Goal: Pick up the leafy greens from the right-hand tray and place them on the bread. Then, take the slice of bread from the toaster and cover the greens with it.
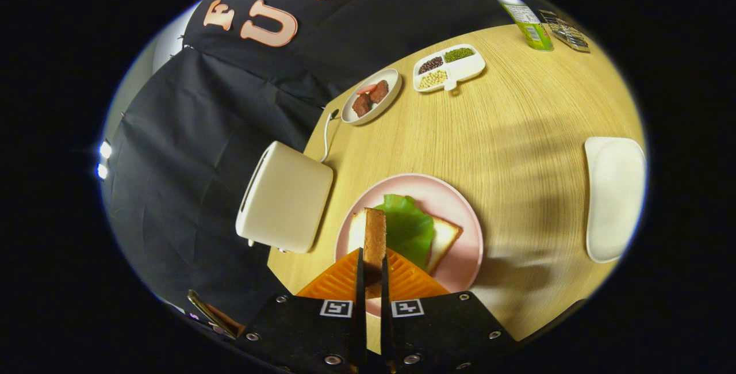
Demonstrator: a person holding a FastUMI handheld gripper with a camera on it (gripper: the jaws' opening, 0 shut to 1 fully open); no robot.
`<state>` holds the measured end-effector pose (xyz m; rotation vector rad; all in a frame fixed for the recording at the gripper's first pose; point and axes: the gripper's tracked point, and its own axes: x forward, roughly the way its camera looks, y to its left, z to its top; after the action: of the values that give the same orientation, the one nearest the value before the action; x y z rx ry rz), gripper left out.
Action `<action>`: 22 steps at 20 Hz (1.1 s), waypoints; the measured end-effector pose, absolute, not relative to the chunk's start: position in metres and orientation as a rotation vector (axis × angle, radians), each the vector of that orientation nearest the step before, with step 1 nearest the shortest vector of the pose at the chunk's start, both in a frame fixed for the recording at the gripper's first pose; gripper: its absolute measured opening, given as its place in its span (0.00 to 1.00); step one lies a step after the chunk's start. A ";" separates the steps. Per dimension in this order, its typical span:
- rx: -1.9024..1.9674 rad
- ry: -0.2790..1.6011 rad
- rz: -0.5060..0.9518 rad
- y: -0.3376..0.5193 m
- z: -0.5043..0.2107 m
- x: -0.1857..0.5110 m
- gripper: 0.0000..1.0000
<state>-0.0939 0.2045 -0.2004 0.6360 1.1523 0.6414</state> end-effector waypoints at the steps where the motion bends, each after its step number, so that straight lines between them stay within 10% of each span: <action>1: 0.637 1.154 0.629 0.204 -0.203 -0.092 0.10; 8: 0.605 1.132 0.621 0.201 -0.207 -0.087 0.10; 22: 0.318 0.629 0.412 0.142 -0.133 -0.012 0.48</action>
<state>-0.0117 0.1416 -0.1325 0.3182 0.6288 0.4120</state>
